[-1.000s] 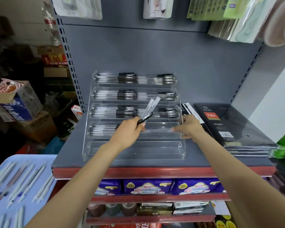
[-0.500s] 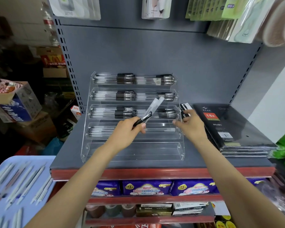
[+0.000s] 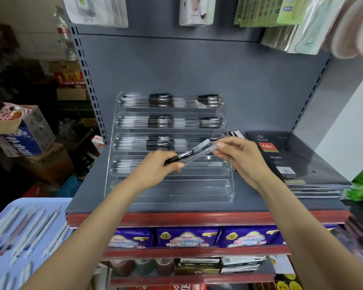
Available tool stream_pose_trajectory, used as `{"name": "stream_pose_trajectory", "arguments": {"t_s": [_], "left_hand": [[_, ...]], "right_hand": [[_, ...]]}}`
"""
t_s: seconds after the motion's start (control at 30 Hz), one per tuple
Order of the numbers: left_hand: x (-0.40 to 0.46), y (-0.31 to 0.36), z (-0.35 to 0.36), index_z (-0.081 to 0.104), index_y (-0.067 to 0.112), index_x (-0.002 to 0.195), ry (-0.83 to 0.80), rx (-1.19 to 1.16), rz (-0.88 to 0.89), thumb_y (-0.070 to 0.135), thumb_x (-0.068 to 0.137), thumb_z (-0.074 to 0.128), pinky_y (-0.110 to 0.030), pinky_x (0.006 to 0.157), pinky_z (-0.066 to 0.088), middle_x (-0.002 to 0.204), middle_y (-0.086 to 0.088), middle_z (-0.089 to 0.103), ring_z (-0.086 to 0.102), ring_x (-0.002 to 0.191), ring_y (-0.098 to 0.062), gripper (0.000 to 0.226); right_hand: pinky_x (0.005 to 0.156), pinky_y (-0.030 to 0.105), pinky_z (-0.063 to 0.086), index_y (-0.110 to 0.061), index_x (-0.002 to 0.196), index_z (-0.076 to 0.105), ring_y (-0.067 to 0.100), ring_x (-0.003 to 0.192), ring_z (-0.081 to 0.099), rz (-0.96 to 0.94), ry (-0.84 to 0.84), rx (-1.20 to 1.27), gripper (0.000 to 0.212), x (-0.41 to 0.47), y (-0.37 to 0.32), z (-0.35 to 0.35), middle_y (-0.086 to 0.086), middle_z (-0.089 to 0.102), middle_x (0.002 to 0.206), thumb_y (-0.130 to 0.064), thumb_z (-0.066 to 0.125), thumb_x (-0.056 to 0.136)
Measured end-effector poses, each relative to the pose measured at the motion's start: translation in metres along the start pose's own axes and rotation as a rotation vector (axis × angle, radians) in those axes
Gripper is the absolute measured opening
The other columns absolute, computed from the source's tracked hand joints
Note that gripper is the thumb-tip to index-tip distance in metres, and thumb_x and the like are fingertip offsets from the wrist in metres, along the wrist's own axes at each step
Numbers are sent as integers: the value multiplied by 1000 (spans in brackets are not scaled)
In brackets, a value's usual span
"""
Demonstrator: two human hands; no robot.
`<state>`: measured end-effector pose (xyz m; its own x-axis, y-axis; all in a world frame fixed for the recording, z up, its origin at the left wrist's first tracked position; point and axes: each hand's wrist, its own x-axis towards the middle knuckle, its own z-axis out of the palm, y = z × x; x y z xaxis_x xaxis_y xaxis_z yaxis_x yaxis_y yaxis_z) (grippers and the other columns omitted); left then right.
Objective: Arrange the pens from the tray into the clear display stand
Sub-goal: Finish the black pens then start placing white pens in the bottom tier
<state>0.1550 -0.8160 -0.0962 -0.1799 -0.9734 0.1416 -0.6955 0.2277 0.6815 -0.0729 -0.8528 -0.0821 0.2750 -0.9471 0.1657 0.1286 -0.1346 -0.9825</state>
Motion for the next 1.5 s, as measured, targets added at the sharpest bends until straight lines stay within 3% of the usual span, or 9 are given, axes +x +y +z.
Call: {"name": "stream_pose_trajectory", "arguments": {"t_s": [0.2, 0.4, 0.57, 0.7, 0.83, 1.03, 1.2, 1.27, 1.5], "left_hand": [[2, -8, 2, 66, 17, 99, 259, -76, -51, 25, 94, 53, -13, 48, 34, 78, -7, 68, 46, 51, -6, 17], [9, -5, 13, 64, 12, 91, 165, 23, -39, 24, 94, 53, -13, 50, 34, 59, 5, 50, 45, 55, -11, 17], [17, -8, 20, 48, 25, 67, 103, 153, -78, 29, 94, 52, -24, 48, 28, 55, 5, 44, 40, 52, -11, 27], [20, -6, 22, 41, 27, 62, 86, 210, -93, 30, 95, 50, -30, 52, 29, 56, 4, 44, 42, 56, -19, 34], [20, -6, 23, 41, 27, 62, 98, 208, -78, 31, 94, 50, -30, 53, 29, 56, 6, 43, 41, 55, -16, 34], [16, -13, 21, 55, 18, 75, 151, 119, -36, 30, 94, 52, -22, 50, 30, 57, 4, 48, 43, 55, -12, 23], [14, -14, 21, 43, 24, 61, 174, 81, -32, 30, 94, 52, -20, 50, 30, 56, 2, 46, 42, 54, -13, 34], [13, -13, 21, 45, 23, 63, 174, 61, -35, 30, 94, 52, -23, 52, 30, 57, 1, 46, 42, 55, -14, 33], [11, -10, 22, 58, 10, 78, 152, 38, -45, 30, 93, 54, -24, 50, 26, 56, 3, 44, 39, 54, -14, 26]], "right_hand": [[67, 14, 53, -7, 87, 68, 9, 67, 70, -55, 279, -136, 10, 4, 15, -12, 3, 72, 73, 1, 63, 84], [66, 3, 39, -12, 80, 72, 1, 67, 52, -202, 283, -832, 3, 5, 28, -14, -4, 60, 82, -12, 73, 77], [70, 8, 27, -13, 81, 73, 3, 82, 40, -84, 229, -1011, 5, 16, 38, -14, 2, 46, 97, -12, 75, 76], [80, 14, 34, -16, 91, 70, 8, 76, 45, -60, 228, -996, 15, 16, 38, -15, 0, 44, 100, -10, 73, 78], [63, 7, 38, -18, 103, 54, 6, 60, 46, -76, 280, -892, 34, 9, 40, -13, 4, 48, 104, -5, 72, 77], [86, 30, 44, -11, 140, 26, 21, 102, 51, 368, 244, -589, 83, 22, 25, -8, 12, 49, 118, -2, 75, 74], [71, 27, 48, -7, 142, 30, 13, 81, 52, 671, 110, -538, 81, 35, 16, -7, 8, 56, 102, -1, 74, 74], [78, 32, 53, -8, 141, 32, 19, 92, 57, 715, 109, -532, 84, 40, 18, -9, 10, 58, 111, -2, 77, 71], [77, 40, 56, -4, 135, 42, 30, 114, 54, 561, 199, -527, 74, 35, 29, -7, 15, 51, 132, -11, 79, 72]]}}
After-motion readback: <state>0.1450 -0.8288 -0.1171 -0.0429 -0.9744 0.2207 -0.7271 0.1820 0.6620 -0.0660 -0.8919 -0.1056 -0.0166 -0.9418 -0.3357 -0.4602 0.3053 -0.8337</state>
